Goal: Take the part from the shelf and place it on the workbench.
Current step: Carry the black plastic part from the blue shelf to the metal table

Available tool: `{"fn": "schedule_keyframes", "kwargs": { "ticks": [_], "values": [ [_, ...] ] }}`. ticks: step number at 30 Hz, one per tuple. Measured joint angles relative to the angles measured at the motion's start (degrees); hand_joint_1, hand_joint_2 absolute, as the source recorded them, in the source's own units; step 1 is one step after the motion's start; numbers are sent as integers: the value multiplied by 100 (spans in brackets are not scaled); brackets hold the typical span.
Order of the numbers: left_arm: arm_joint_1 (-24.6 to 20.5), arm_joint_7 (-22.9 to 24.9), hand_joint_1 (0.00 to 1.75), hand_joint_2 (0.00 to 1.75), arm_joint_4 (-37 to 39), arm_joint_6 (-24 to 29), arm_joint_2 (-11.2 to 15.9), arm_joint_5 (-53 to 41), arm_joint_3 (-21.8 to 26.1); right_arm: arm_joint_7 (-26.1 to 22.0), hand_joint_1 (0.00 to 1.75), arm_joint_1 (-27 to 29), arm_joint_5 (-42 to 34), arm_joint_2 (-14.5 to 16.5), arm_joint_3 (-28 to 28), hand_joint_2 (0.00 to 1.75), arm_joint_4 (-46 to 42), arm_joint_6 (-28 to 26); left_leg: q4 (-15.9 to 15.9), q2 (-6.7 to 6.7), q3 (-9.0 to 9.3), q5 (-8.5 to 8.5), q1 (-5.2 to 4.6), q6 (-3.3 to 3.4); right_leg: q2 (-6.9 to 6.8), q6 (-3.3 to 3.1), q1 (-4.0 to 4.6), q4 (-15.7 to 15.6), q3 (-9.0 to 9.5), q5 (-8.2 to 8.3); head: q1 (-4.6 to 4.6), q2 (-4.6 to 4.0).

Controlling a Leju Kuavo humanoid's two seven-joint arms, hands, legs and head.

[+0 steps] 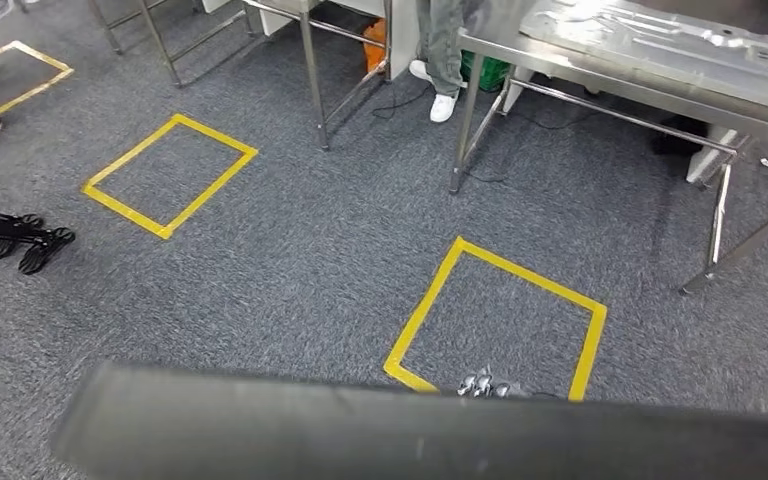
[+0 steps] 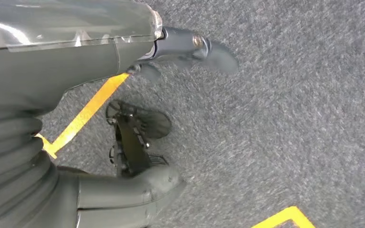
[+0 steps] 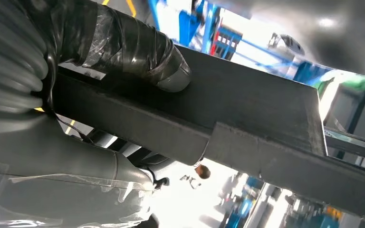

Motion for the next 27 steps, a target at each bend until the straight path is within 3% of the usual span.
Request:
{"fn": "schedule_keyframes", "kwargs": {
  "ticks": [2, 3, 4, 5, 7, 9, 11, 12, 14, 16, 17, 18, 19, 20, 22, 23, 24, 27],
  "values": [
    [25, -5, 0, 175, 0, 1, -10, -6, 33, 28, 175, 7, -5, 3, -4, 175, 0, -1, 749, -99, -393, -262, 5, -14, 130, -19, 15, 10, 1, -6, 0, 0],
    [35, 0, 0, 175, 0, 14, -16, -18, 46, 36, 175, 11, -10, 3, -5, 175, 0, -1, 877, -109, -485, -227, 5, -15, 202, -19, 17, 17, 9, -11, 0, 0],
    [39, 14, 0, 175, 0, 27, -22, -31, 61, 43, 175, 15, -15, 3, -7, 175, 0, -2, 761, -118, -465, -68, 5, -9, 276, -15, 16, 26, 19, -17, 0, 0],
    [39, 42, 0, 175, 0, 40, -28, -42, 76, 47, 175, 16, -22, 3, -9, 175, 0, -2, 432, -153, -345, 172, 6, 6, 347, -5, 13, 39, 29, -27, 0, 0],
    [35, 140, 0, 175, 0, 48, -32, -51, 123, 48, 175, 13, -42, 3, -16, 175, 0, 4, -371, -361, -27, 566, 11, 63, 478, 34, 7, 77, 30, -55, 0, -1],
    [30, 252, 0, 175, 0, 52, -35, -51, 169, 49, 175, 16, -66, 3, -25, 175, 0, 9, -753, -499, 127, 653, -2, 123, 587, 105, -9, 93, 3, -68, 0, -1],
    [18, 316, 0, 175, 0, 60, -45, -50, 201, 49, 175, 28, -81, 3, -41, 175, -1, 9, -802, -413, 158, 658, -5, 181, 675, 184, -23, 82, -23, -53, -1, 0],
    [11, 331, 0, 175, -1, 63, -55, -50, 215, 48, 175, 35, -84, 3, -55, 175, -2, 9, -830, -352, 173, 682, 9, 218, 620, 209, -17, 114, -42, -74, 1, 0],
    [11, 346, 0, 175, -3, 64, -73, -50, 249, 47, 175, 33, -86, 3, -86, 175, -4, 8, -882, -220, 192, 723, 46, 282, 353, 248, -2, 451, -203, -291, 8, 0],
    [32, 353, 0, 175, -4, 68, -76, -50, 276, 47, 175, 36, -87, 4, -108, 175, -2, 2, -888, -87, 192, 716, 35, 307, 116, 300, -31, 1173, -567, -665, 13, 0],
    [43, 357, 0, 175, -4, 72, -77, -50, 285, 47, 175, 44, -85, 4, -113, 175, -1, -2, -887, -17, 194, 706, 31, 304, 77, 327, -51, 1497, -736, -785, 13, 0],
    [48, 360, 0, 175, -4, 76, -77, -50, 291, 48, 175, 53, -84, 5, -114, 175, 1, -4, -886, 52, 201, 693, 28, 298, 57, 348, -67, 1660, -829, -801, 13, 0],
    [46, 364, 0, 175, -4, 80, -79, -50, 297, 48, 175, 57, -81, 4, -114, 175, 2, -4, -885, 116, 217, 679, 29, 284, 37, 360, -79, 1606, -808, -704, 13, 0],
    [40, 368, 0, 175, -4, 81, -81, -48, 303, 49, 175, 60, -78, 4, -114, 175, 2, -4, -885, 174, 242, 662, 30, 268, -5, 360, -86, 1322, -664, -512, 13, -1],
    [21, 379, 0, 175, -5, 81, -89, -26, 321, 49, 175, 58, -68, 6, -114, 175, 2, -7, -886, 272, 306, 616, 16, 217, -223, 328, -71, 516, -242, -141, 13, -1],
    [13, 388, 0, 175, -5, 82, -91, -9, 335, 48, 175, 55, -62, 10, -114, 175, 2, -9, -886, 310, 333, 591, 4, 185, -308, 301, -53, 235, -100, -49, 13, -1],
    [4, 399, 0, 175, -7, 87, -92, 9, 355, 47, 175, 54, -58, 16, -114, 175, 2, -13, -886, 348, 355, 569, -8, 149, -356, 271, -33, 101, -38, -29, 12, 0],
    [-22, 431, 0, 175, -11, 101, -92, 39, 413, 44, 175, 60, -45, 26, -114, 175, 1, -17, -880, 448, 405, 516, -3, 47, -200, 167, -11, 76, -47, -34, 12, -1]
  ]
}}
